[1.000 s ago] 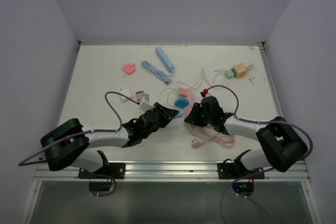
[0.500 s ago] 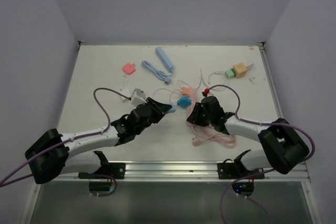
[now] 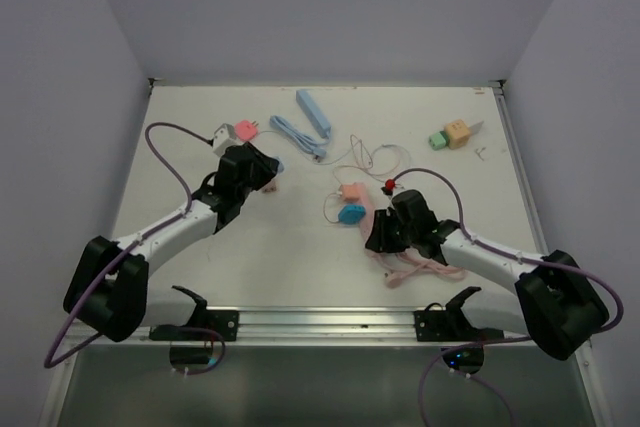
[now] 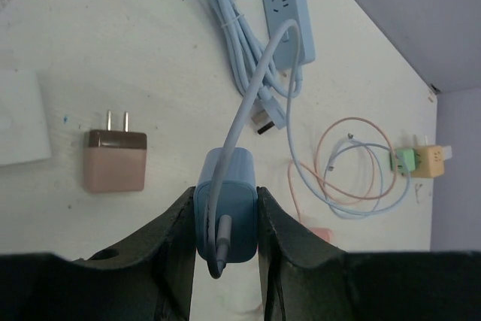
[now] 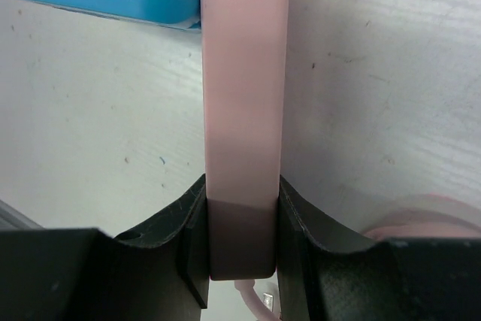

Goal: Pull the plug off the socket

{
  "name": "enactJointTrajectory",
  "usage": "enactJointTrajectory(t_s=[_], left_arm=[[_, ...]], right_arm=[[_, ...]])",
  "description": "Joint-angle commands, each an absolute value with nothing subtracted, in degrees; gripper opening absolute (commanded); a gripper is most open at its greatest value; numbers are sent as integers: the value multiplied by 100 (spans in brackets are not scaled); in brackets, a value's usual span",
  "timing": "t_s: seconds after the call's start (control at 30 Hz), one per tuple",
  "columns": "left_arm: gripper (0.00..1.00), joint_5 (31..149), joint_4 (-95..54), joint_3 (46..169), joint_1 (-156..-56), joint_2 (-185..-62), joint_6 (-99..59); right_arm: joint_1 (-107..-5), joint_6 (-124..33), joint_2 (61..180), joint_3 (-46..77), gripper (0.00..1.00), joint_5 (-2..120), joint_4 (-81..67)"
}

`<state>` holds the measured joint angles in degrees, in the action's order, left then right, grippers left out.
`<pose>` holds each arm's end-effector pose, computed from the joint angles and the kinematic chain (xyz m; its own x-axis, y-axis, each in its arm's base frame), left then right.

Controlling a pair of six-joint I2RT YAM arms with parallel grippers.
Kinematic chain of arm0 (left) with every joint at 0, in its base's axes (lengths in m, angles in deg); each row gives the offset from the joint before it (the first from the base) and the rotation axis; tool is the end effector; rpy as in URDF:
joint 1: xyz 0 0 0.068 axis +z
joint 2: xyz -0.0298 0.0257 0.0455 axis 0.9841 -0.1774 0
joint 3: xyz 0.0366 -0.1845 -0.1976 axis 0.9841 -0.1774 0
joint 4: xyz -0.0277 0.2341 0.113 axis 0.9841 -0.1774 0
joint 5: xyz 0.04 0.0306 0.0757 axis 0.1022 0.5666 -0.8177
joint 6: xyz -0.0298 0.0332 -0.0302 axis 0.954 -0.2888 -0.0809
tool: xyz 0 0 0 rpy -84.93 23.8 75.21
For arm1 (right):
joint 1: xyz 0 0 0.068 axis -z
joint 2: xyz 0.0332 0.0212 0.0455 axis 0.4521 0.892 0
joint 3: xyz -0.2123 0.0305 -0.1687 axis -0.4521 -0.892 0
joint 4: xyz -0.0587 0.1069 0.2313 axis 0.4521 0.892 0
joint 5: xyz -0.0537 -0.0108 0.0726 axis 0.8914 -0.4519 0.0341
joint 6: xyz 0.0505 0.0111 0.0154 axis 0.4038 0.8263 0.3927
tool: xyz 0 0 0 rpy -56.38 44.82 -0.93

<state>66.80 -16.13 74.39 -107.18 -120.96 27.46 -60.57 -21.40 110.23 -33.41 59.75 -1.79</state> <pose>0.2473 -0.1178 0.2291 -0.4175 -0.7127 -0.5637 -0.2268 0.6825 -0.6949 0.1811 0.1261 0.1522 -0.8623 0.0351 -0.5052 -0.2046 0.8884 0.4109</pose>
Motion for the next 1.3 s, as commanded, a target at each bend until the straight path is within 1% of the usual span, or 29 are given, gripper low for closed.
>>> enactJointTrajectory(t_s=[0.0, 0.2, 0.4, 0.43, 0.47, 0.53, 0.57, 0.63, 0.73, 0.77, 0.8, 0.83, 0.9, 0.93, 1.0, 1.03, 1.13, 1.2, 1.27], left_arm=[[0, 6926, -1745, 7989, -10448, -12728, 2010], [0, 7233, -1604, 8341, -10079, -13774, 1948], [0, 7488, -1666, 8719, -9824, -14452, 1799], [2, 7532, -1666, 8763, -9815, -14488, 1772], [7, 7533, -1666, 8807, -9797, -14514, 1737], [11, 7585, -1648, 8825, -9780, -14567, 1711], [16, 7638, -1640, 8807, -9754, -14576, 1702], [20, 7708, -1622, 8729, -9745, -14532, 1702], [34, 7752, -1561, 8518, -9727, -14322, 1737], [41, 7752, -1534, 8456, -9727, -14243, 1746], [45, 7761, -1517, 8395, -9727, -14068, 1754], [55, 7770, -1516, 8281, -9727, -13884, 1763], [64, 7787, -1525, 8184, -9727, -13682, 1781], [73, 7848, -1577, 8122, -9727, -13584, 1790], [83, 7945, -1752, 8034, -9727, -13268, 1825], [92, 7981, -1806, 8008, -9727, -13154, 1868], [99, 8392, -1824, 7763, -9744, -12653, 1895], [98, 8551, -1807, 7578, -9779, -12266, 1790], [96, 8614, -1806, 7507, -9990, -11994, 1326]], right_arm=[[-6045, -2562, 10598, -3413, 0, 5465, 36], [-6045, -2720, 10150, -3457, 0, 4746, -52], [-6045, -2764, 9886, -3466, 0, 4937, 80], [-6045, -2764, 9877, -3457, 0, 4972, 89], [-6045, -2764, 9894, -3466, 0, 4972, 89], [-6046, -2755, 9938, -3466, 0, 4964, 54], [-6045, -2720, 9964, -3475, 0, 4963, 27], [-6045, -2703, 10000, -3484, 0, 4963, -17], [-6045, -2694, 10017, -3510, 0, 4963, -96], [-6045, -2685, 10009, -3510, 0, 4981, -113], [-6045, -2685, 10017, -3519, 0, 4981, -122], [-6045, -2685, 10026, -3510, 0, 4990, -148], [-6046, -2685, 10044, -3501, 0, 4964, -157], [-6045, -2685, 10053, -3484, 0, 4937, -166], [-6045, -2685, 10044, -3475, 0, 4902, -184], [-6045, -2676, 10035, -3484, 0, 4911, -219], [-6045, -2659, 10052, -3466, 0, 4972, -254], [-6045, -2676, 10140, -3440, 0, 4946, -254], [-6045, -2720, 10219, -3378, 0, 4937, -237]])
